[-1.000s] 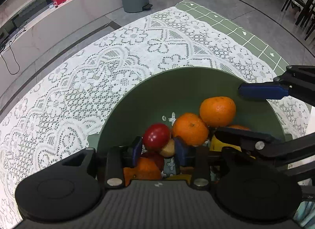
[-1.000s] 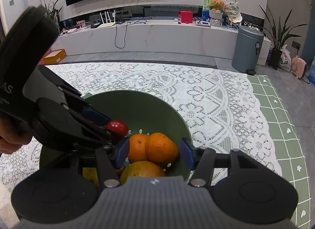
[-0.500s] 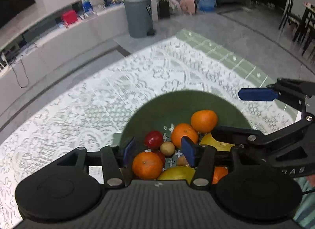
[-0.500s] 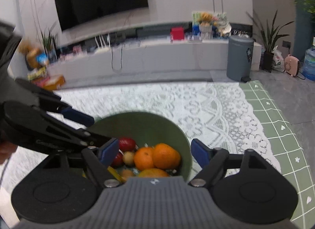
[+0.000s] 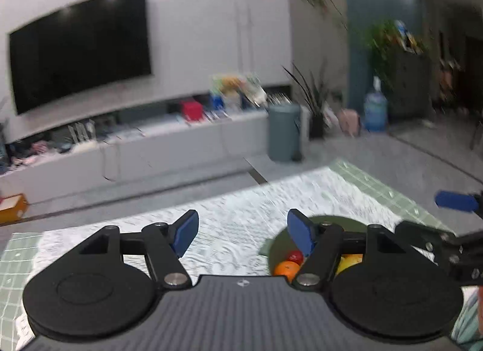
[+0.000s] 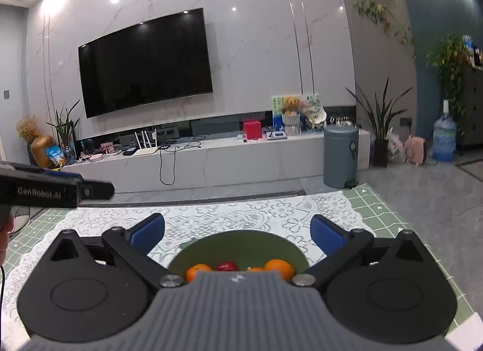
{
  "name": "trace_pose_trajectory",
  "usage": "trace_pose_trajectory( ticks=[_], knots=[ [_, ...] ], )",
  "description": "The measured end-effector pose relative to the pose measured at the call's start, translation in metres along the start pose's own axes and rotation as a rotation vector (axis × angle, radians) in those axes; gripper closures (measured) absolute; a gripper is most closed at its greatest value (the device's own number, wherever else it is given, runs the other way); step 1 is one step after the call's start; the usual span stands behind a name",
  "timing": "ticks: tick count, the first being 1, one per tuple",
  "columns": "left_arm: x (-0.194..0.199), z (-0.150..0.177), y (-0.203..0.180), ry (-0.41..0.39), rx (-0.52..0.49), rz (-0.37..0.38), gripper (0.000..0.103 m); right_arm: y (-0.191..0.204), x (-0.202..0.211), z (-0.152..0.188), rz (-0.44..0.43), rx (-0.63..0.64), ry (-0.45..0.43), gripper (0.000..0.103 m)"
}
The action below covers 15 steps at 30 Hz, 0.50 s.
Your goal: Organize fruits
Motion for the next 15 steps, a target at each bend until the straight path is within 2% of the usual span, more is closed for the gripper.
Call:
trace_pose_trajectory(
  ticks=[3,7,15],
  knots=[
    [0.025,0.007,0.007,-0.036,0.025,-0.051,0.022,0.015,0.018,0.001,-0.003,0.005,-0.002,0.004],
    [0.047,0.023,0.012,-0.039,0.025,-0.116,0.022,0.03,0.034,0.008,-0.001,0.005,0.028,0.004],
    [0.071,0.07,0.015,0.033,0.048,-0.187,0.022,0.046,0.051,0.041,0.054,0.068,0.096,0.004]
  ],
)
Point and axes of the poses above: each gripper's, at about its wrist camera, not at the fingertips, and x roughly against the way its jaws point, y to its left, z to its underside, the point moved 8 cm from there along -x, roughly the way its jaws point, and after that the axes turned 5 degrees about -y, right-handed, at the moved point
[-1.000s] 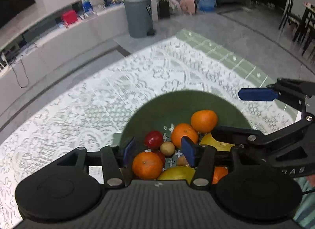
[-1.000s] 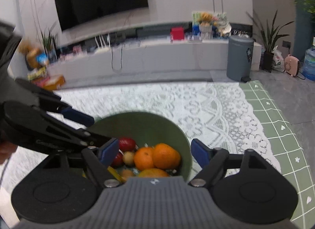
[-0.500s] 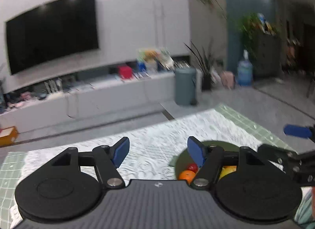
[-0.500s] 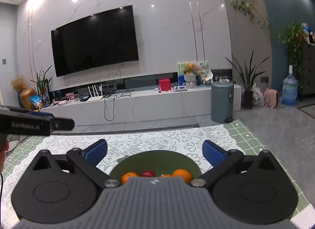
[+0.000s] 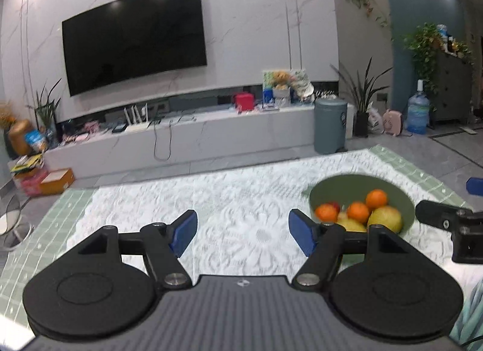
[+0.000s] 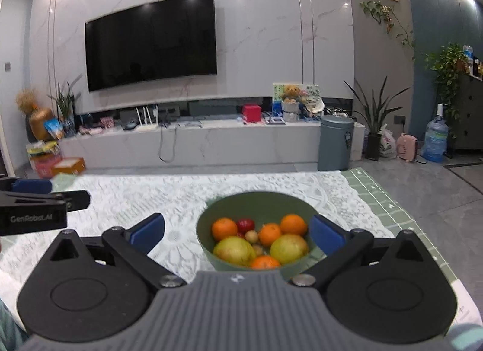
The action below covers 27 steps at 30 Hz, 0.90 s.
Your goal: Organize fruits
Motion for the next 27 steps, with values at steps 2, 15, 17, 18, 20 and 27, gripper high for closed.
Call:
trace_pose_trajectory(
  ticks=[2,15,17,18,20,27],
  knots=[
    [0.002,0.014,-0.002,0.028,0.009,0.002,0.022,0.0,-0.002,0.008,0.01,-0.002,0.017,0.004],
    [-0.008,0.061,-0.007,0.146,0.006,0.025,0.022,0.011,-0.014,0.044,0.041,0.073,0.055,0.004],
    [-0.011,0.065,-0.008,0.156,0.006,0.026,0.022,0.012,-0.017,0.046,0.043,0.071,0.063,0.004],
    [-0.011,0.067,-0.008,0.163,0.004,0.026,0.022,0.011,-0.018,0.047,0.041,0.067,0.068,0.004],
    [-0.014,0.069,-0.009,0.176,0.0,0.032,0.022,0.012,-0.02,0.048,0.04,0.061,0.073,0.004],
    [-0.017,0.073,-0.011,0.198,-0.003,0.039,0.022,0.008,-0.023,0.049,0.045,0.052,0.079,0.004]
  ],
)
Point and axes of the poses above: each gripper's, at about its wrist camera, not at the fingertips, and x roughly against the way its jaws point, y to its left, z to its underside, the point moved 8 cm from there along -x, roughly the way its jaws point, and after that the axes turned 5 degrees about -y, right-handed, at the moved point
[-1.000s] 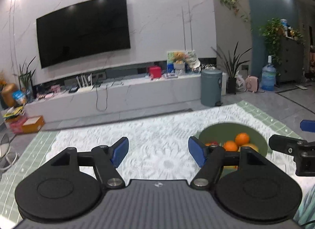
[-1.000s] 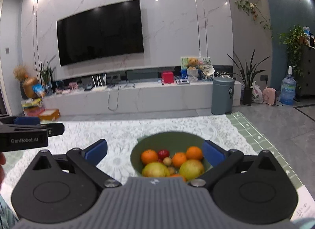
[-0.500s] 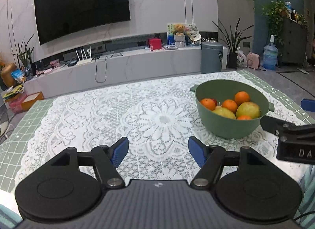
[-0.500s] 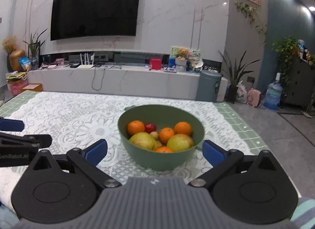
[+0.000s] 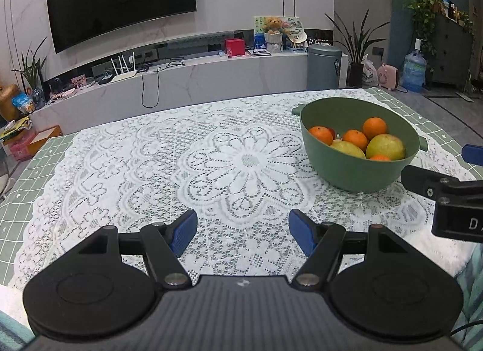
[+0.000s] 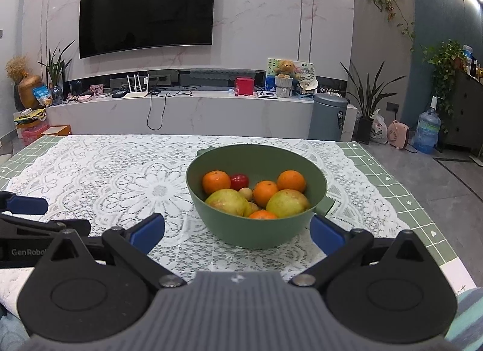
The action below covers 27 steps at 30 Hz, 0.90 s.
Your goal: Organize fruits
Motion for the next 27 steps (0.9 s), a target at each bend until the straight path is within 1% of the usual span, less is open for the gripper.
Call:
trace_pose_trajectory(
  ticks=[27],
  knots=[
    [0.0047,-0.0012,0.0069,0.008,0.019,-0.005,0.022,-0.0006,-0.0015,0.0015,0.001,-0.003,0.008,0.004]
  ],
)
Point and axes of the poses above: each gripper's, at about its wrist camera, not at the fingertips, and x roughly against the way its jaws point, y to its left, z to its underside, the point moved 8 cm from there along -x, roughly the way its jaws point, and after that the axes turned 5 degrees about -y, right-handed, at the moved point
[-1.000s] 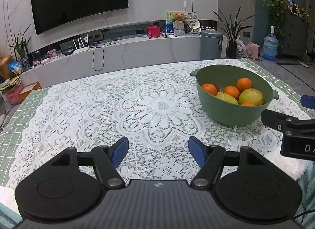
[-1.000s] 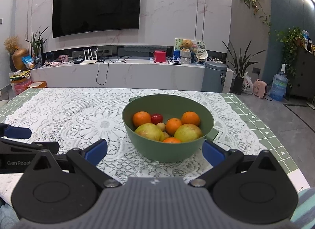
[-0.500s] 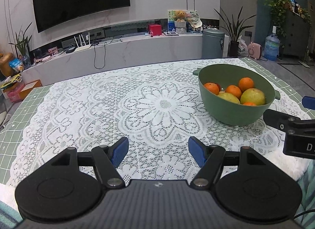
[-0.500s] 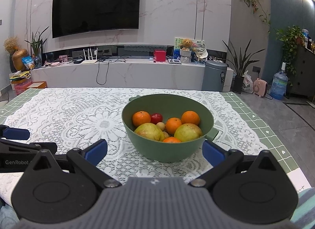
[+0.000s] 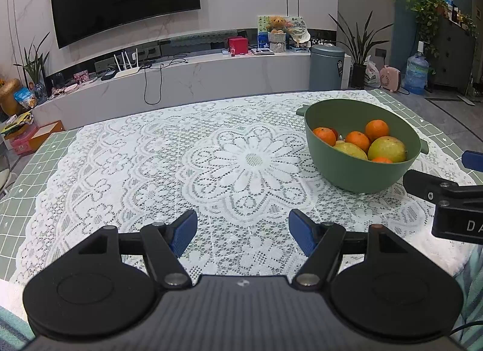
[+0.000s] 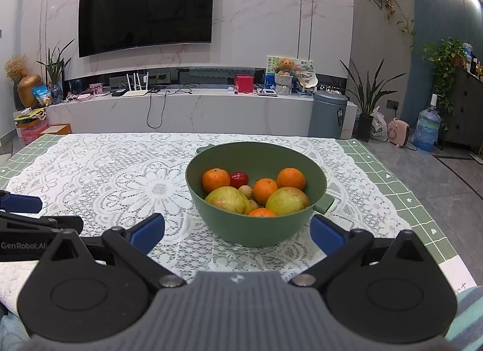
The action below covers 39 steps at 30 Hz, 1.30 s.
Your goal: Organize fruits
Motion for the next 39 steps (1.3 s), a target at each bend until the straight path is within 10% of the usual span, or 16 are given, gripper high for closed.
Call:
trace_pose_trajectory(
  ticks=[39],
  knots=[
    [0.001,0.0015,0.0032,0.011,0.023,0.006,0.022,-0.0039,-0.0035,0.0042,0.017,-0.014,0.017,0.004]
  ],
)
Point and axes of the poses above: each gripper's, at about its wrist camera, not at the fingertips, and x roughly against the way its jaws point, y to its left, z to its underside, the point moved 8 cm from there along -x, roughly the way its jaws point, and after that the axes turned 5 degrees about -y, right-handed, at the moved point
